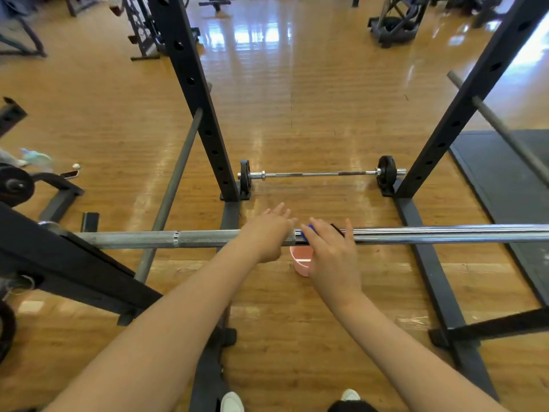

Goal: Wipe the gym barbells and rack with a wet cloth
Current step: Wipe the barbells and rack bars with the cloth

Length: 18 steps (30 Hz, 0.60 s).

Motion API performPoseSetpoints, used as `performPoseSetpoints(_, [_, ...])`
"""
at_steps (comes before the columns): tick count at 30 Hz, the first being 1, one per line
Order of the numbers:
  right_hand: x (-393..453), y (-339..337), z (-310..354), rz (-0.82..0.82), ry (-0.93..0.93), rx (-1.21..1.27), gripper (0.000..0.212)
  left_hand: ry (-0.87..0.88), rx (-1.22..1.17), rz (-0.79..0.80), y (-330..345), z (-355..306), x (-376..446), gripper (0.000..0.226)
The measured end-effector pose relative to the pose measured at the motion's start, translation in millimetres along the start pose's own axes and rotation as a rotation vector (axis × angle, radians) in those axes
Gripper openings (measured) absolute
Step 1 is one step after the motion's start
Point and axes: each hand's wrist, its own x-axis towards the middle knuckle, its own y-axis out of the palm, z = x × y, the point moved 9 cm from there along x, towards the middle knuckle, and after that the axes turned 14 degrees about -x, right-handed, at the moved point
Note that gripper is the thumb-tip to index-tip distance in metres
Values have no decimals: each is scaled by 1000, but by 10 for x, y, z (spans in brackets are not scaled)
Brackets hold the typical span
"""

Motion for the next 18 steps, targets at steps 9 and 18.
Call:
performPoseSetpoints(9, [-52, -165, -355, -61, 28, -35, 42, 27, 0, -108, -61, -9, -25, 84])
performPoseSetpoints(18, [-49, 10, 96, -27, -140, 12, 35, 20, 9, -111, -58, -15, -46, 75])
